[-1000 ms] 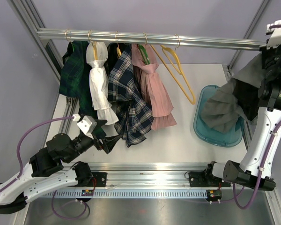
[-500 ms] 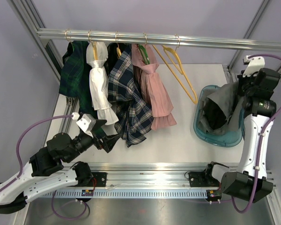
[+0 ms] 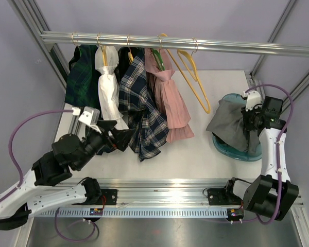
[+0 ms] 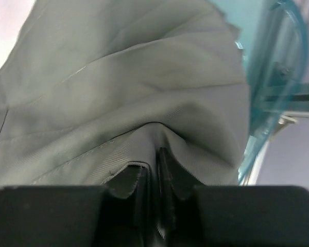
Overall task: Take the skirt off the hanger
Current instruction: Place the skirt into the basket, then grab a hanger with the skirt on it with the left arm
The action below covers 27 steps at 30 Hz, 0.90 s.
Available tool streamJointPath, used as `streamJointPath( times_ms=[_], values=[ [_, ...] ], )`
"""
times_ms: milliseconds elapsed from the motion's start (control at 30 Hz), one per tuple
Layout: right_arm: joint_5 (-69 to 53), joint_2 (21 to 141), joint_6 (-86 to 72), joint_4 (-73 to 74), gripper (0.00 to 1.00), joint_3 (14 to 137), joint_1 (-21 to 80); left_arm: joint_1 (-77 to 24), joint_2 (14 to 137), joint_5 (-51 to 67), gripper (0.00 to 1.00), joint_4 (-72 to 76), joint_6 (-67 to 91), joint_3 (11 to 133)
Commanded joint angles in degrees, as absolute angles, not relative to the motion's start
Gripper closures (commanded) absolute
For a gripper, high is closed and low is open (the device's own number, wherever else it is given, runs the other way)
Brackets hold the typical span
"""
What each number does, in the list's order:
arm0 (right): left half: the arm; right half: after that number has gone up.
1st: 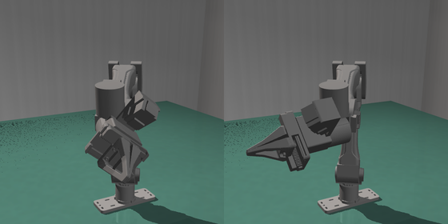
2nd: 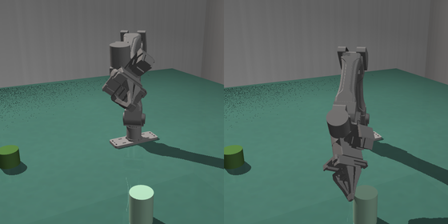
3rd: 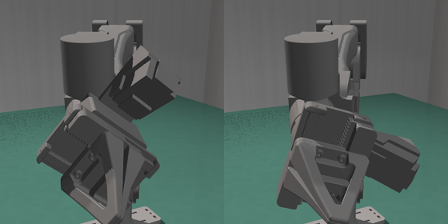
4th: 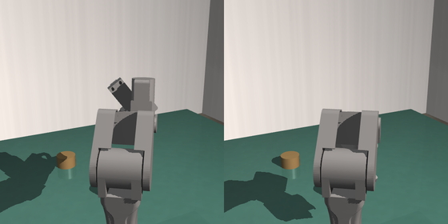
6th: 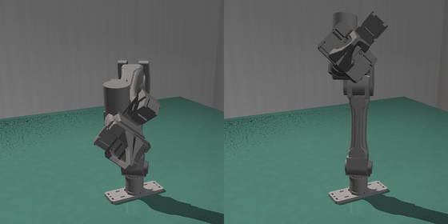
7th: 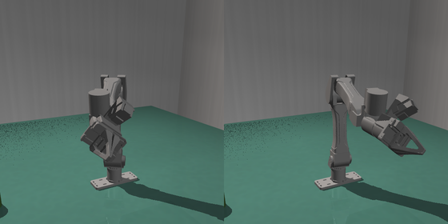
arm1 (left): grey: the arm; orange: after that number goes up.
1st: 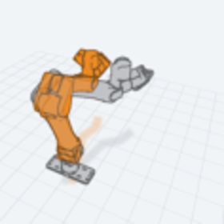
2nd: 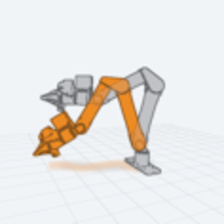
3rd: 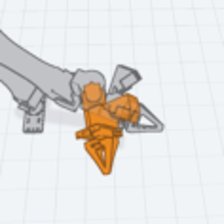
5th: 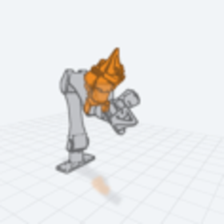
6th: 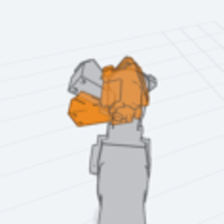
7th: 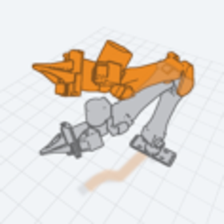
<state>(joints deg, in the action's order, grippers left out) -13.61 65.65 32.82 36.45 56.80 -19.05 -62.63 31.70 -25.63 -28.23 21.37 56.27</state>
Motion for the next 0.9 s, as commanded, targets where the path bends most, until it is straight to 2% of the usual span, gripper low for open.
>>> streamJointPath(
  times_ms=[0, 33, 100, 133, 267, 567, 733, 867],
  values=[
    [-20.47, 66.7, 38.58, 40.07, 0.7, 57.74, -19.25, -62.49, 37.08, -28.3, 0.01, -23.64, 22.06, 62.82],
    [-20.91, 67.06, 38.67, 41.73, 0.64, 58.27, -19.25, -62.49, 38.57, -28.39, 0.01, -23.82, 21.97, 64.06],
    [-22.05, 67.5, 39.46, 43.15, 0.46, 59.41, -19.34, -62.49, 43.56, -29.17, 0.01, -24.86, 21.88, 67.48],
    [-22.32, 67.5, 39.55, 44.37, 0.28, 60.98, -19.42, -62.49, 45.42, -29.61, 0.01, -25.48, 22.15, 71.5],
    [-22.67, 67.5, 38.41, 47.45, 0.01, 66.87, -19.51, -61.27, 55.79, -31.38, 0.01, -31.02, 24.78, 82.95],
    [-28.2, 64.25, 33.66, 53.78, 0.01, 76.28, -19.6, -55.02, 70.48, -27.86, 0.01, -31.47, 33.66, 95.7],
    [-39.71, 63.81, 37.08, 63.43, 0.0, 83.84, -19.6, -54.49, 76.45, -29.0, 0.01, -31.73, 33.92, 101.42],
    [-44.73, 63.98, 34.82, 65.48, 0.0, 87.53, -19.6, -53.79, 83.21, -33.03, 0.03, -32.08, 34.98, 106.69]
  ],
)
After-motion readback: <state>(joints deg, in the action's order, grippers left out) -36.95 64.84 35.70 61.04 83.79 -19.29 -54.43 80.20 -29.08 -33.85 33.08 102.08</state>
